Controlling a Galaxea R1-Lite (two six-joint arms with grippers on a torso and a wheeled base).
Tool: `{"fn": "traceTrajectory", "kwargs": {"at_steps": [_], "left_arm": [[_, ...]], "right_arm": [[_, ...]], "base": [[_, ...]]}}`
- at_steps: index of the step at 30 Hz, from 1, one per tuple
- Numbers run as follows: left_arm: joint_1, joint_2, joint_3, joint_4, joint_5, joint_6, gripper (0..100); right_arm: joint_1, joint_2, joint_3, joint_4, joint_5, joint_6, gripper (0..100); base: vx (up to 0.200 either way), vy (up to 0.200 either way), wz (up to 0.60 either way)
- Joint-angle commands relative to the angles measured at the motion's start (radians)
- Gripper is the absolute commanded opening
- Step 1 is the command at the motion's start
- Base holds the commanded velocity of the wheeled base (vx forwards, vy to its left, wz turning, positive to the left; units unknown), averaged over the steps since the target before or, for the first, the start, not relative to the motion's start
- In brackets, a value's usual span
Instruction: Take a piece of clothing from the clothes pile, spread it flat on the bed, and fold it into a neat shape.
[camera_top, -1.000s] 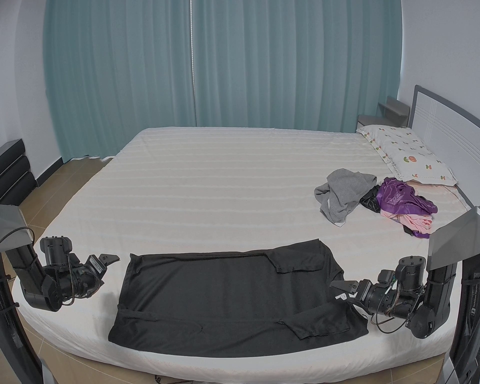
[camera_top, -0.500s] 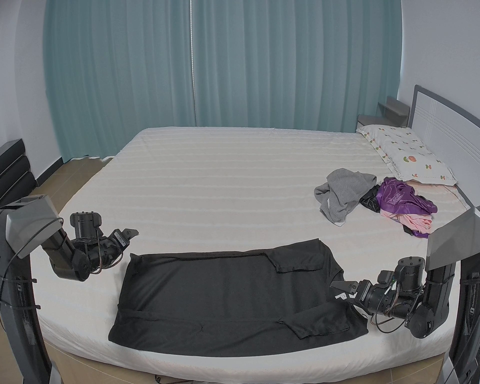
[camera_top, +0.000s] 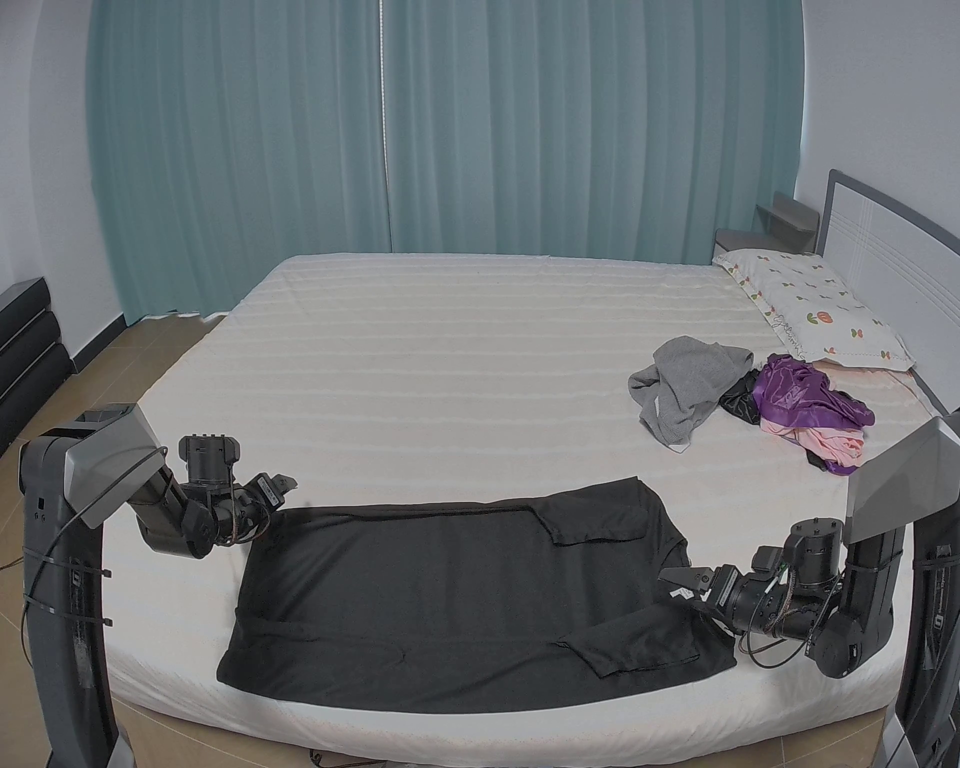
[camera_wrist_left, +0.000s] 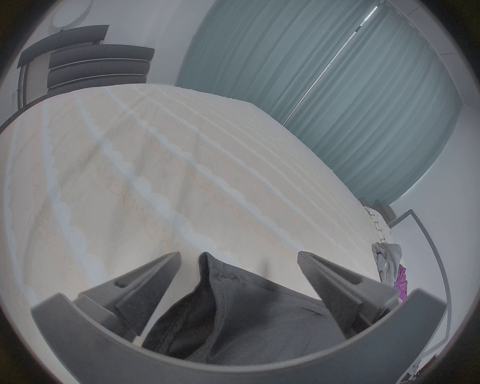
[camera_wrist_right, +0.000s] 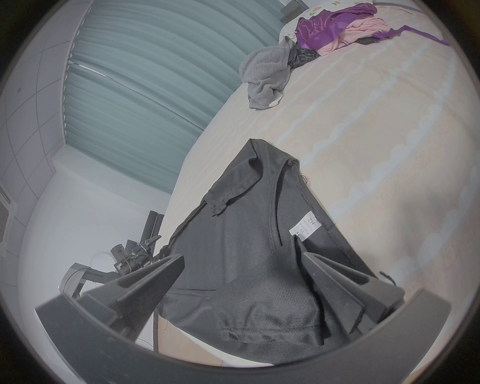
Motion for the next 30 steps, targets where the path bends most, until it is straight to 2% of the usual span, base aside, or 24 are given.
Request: {"fn": "traceTrajectory", "kwargs": {"at_steps": [1,5,9,13,15,17,18,22,24,26,30], "left_arm": [[-0.001,0.021,-0.034,0.010,0.001,-0.001,0],[0.004,0.032,-0.054,0.006,0.019,-0.007,0],[0.016,0.037,-0.057,-0.019,0.048,-0.017,0],[0.021,0.034,-0.052,-0.108,0.065,-0.085,0],[0.021,0.034,-0.051,-0.165,0.091,-0.134,0],[0.021,0.034,-0.051,-0.165,0.091,-0.134,0],[0.026,0.038,-0.045,-0.212,0.108,-0.145,0],[0.035,0.053,-0.043,-0.223,0.109,-0.145,0],[0.035,0.058,-0.042,-0.223,0.109,-0.142,0],[0.035,0.058,-0.040,-0.221,0.108,-0.142,0],[0.032,0.061,-0.028,-0.221,0.106,-0.140,0]], "right_arm": [[-0.001,0.002,-0.002,-0.015,0.000,0.000,100],[-0.001,-0.006,-0.008,-0.015,-0.007,-0.008,100],[0.015,-0.032,-0.082,-0.008,-0.066,-0.020,100],[0.055,-0.038,-0.178,0.083,-0.078,-0.026,100],[0.051,-0.055,-0.266,0.184,-0.080,-0.057,100],[0.051,-0.055,-0.266,0.184,-0.080,-0.057,100],[0.047,-0.056,-0.402,0.370,-0.081,-0.141,100],[0.068,-0.035,-0.599,0.612,-0.147,-0.181,100],[0.090,-0.007,-0.672,0.669,-0.169,-0.181,100],[0.094,0.004,-0.691,0.681,-0.172,-0.181,100],[0.134,0.086,-0.827,0.792,-0.178,-0.179,100]], "base": [[0.000,0.000,0.00],[0.000,0.000,0.00],[0.000,0.000,0.00],[0.000,0.000,0.00],[0.000,0.000,0.00],[0.000,0.000,0.00],[0.000,0.000,0.00],[0.000,0.000,0.00],[0.000,0.000,0.00],[0.000,0.000,0.00],[0.000,0.000,0.00]]}}
